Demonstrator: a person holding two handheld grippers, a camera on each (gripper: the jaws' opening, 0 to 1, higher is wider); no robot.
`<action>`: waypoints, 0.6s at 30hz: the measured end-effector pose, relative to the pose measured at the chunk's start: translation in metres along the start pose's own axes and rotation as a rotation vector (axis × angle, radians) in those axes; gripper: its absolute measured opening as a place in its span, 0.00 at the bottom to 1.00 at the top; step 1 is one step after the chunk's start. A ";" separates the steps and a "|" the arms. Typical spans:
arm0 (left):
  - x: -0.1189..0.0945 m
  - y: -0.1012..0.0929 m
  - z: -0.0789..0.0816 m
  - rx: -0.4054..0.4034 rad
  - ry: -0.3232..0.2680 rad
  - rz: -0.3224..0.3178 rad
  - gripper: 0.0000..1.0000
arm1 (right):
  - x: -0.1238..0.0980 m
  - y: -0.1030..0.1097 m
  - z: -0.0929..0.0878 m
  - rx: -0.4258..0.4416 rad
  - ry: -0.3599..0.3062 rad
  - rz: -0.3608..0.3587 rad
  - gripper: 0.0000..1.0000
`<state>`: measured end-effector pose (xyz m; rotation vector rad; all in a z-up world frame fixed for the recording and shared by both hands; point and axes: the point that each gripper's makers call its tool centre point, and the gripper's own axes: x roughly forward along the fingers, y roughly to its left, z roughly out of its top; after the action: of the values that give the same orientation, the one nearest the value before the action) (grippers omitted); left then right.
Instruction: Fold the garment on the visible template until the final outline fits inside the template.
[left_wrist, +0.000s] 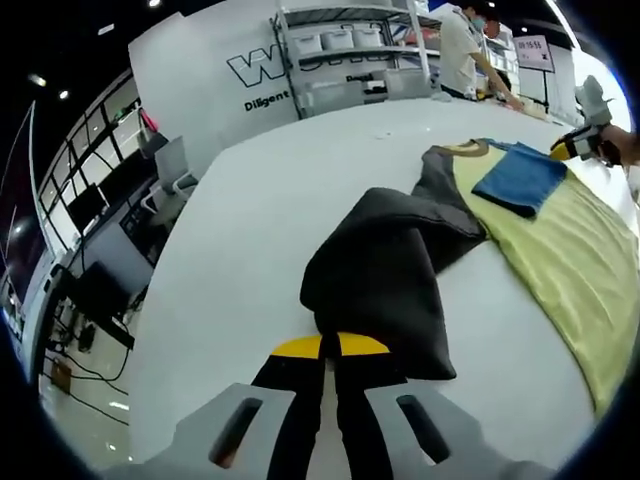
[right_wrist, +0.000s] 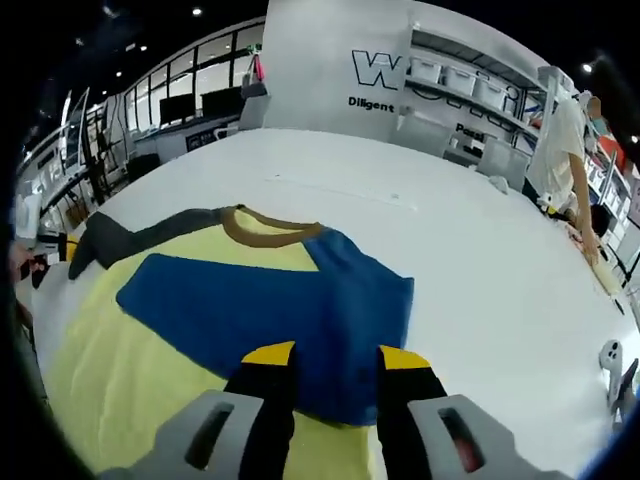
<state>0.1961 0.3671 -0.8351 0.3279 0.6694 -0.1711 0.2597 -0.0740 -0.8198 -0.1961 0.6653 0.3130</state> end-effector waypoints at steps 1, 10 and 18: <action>0.000 0.001 0.001 0.011 -0.001 0.007 0.00 | 0.001 0.004 0.000 0.005 0.001 0.009 0.26; -0.004 0.012 0.001 0.036 0.001 0.054 0.00 | 0.008 0.036 0.002 -0.016 0.007 0.071 0.26; -0.012 0.035 0.003 0.034 -0.016 0.150 0.00 | 0.010 0.035 -0.014 -0.012 0.063 0.073 0.26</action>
<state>0.1978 0.3991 -0.8174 0.4078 0.6241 -0.0426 0.2473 -0.0424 -0.8397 -0.1944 0.7341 0.3825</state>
